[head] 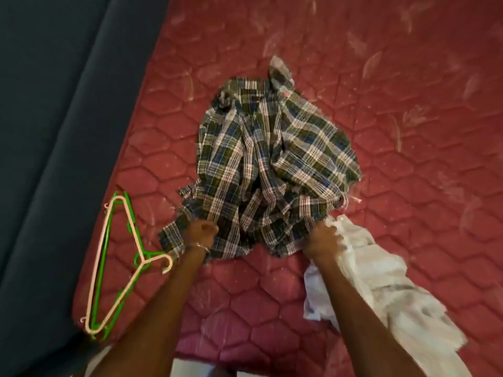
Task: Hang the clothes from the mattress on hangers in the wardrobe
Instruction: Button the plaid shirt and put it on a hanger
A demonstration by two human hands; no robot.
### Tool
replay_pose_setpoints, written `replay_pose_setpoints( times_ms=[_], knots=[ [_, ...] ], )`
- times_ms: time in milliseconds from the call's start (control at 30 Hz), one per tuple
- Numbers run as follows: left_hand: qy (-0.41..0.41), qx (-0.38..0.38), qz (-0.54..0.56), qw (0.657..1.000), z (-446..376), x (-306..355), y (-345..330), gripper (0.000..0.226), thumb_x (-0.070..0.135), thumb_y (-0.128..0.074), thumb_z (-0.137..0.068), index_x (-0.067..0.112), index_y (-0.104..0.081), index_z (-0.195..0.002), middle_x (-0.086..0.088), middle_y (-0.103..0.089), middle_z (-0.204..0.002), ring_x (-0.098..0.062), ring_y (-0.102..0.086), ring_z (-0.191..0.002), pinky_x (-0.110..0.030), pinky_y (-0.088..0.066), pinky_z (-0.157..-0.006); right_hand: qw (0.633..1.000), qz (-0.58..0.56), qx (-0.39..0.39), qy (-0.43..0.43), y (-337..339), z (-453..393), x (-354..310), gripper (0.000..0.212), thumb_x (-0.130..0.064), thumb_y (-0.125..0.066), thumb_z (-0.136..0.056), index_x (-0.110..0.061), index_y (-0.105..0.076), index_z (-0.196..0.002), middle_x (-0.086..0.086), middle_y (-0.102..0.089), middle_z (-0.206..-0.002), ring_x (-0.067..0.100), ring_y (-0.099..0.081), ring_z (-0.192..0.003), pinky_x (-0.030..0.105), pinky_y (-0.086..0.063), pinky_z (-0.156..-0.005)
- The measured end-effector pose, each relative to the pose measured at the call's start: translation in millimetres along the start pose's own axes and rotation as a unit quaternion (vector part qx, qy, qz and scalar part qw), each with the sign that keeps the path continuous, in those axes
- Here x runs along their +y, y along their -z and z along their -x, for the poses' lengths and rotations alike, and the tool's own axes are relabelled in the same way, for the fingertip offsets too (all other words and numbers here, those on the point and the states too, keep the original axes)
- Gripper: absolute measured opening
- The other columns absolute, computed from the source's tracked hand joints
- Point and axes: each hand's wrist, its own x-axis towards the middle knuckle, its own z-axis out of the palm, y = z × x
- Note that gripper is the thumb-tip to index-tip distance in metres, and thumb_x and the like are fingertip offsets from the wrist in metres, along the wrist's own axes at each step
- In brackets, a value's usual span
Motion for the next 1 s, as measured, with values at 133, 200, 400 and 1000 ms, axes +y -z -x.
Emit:
replay_pose_setpoints(
  times_ms=[133, 200, 400, 1000],
  knots=[
    [0.050, 0.044, 0.008, 0.998, 18, -93, -50, 0.046, 0.046, -0.059, -0.069, 0.001, -0.068, -0.072, -0.022, -0.069, -0.079, -0.037, -0.067, -0.080, -0.045, -0.053, -0.078, 0.997, -0.056, -0.057, 0.001, -62, 27, 73, 0.061, -0.019, -0.048, -0.087, -0.019, -0.034, -0.147, 0.030, -0.035, -0.145, 0.049, -0.037, -0.129, 0.073, -0.034, -0.086],
    [0.115, 0.033, 0.067, 0.991, 31, -94, -70, 0.040, 0.045, -0.059, -0.081, 0.006, -0.064, -0.072, -0.013, -0.067, -0.068, -0.031, -0.065, -0.066, -0.047, -0.056, -0.070, 0.997, 0.021, 0.002, 0.072, -58, 16, 95, 0.052, -0.017, -0.051, -0.088, -0.023, -0.042, -0.139, 0.025, -0.043, -0.139, 0.043, -0.048, -0.119, 0.056, -0.046, -0.077],
    [0.238, 0.030, 0.348, 0.906, 26, -87, -100, 0.026, 0.034, -0.056, -0.093, 0.014, -0.054, -0.076, -0.001, -0.052, -0.073, -0.012, -0.050, -0.063, -0.023, -0.051, -0.044, 0.972, 0.190, 0.125, 0.064, 16, 13, 129, 0.028, -0.016, -0.042, -0.087, -0.003, -0.063, -0.100, 0.028, -0.055, -0.116, 0.047, -0.056, -0.099, 0.048, -0.048, -0.070],
    [-0.083, 0.095, 0.655, 0.745, 17, -32, -10, 0.061, 0.006, -0.063, -0.081, 0.010, -0.042, -0.139, -0.014, -0.060, -0.128, -0.032, -0.059, -0.114, -0.047, -0.055, -0.080, 0.823, -0.564, -0.065, -0.030, -20, -1, 17, 0.016, 0.001, -0.053, -0.089, -0.007, -0.058, -0.102, 0.006, -0.063, -0.092, 0.025, -0.060, -0.085, 0.028, -0.052, -0.061]
  ],
)
